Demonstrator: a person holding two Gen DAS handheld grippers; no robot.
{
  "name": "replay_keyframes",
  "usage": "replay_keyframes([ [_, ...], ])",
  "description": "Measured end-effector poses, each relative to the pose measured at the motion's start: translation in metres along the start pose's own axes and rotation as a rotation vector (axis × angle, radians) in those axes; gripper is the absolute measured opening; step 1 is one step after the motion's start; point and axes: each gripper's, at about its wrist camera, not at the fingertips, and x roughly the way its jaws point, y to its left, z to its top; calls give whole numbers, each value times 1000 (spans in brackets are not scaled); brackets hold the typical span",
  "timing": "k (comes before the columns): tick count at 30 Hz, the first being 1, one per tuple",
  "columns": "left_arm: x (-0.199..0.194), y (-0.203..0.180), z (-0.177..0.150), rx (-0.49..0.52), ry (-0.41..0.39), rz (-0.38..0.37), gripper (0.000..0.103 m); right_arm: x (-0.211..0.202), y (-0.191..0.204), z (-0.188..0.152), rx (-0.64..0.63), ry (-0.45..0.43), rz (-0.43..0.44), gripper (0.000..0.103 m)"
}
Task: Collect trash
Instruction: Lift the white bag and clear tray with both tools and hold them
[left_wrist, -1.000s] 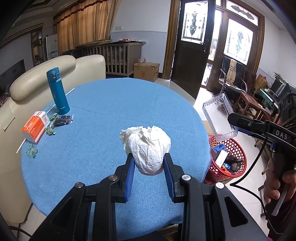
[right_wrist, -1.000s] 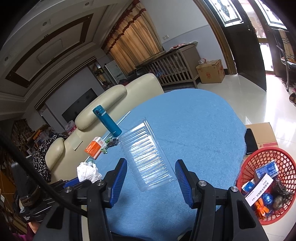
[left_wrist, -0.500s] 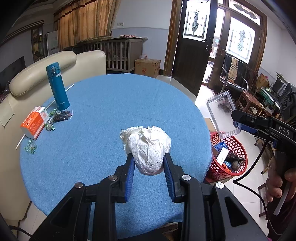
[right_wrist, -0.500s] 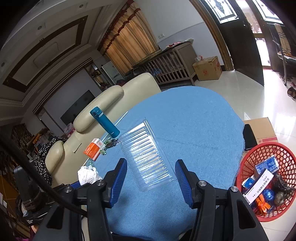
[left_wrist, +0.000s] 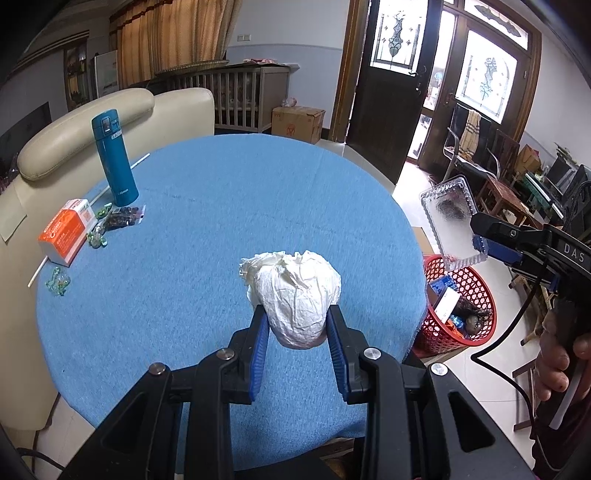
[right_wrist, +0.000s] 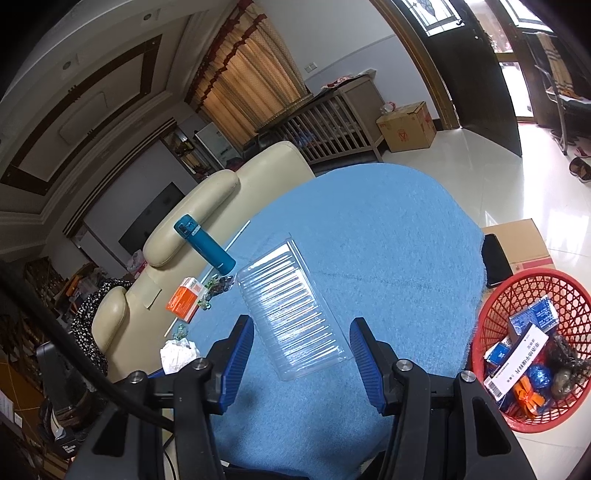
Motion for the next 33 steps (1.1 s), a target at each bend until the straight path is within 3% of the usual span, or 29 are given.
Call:
replay_keyframes([
  [33, 3, -3, -2, 0, 12, 8, 33, 0, -8, -1, 24, -2, -29, 57],
])
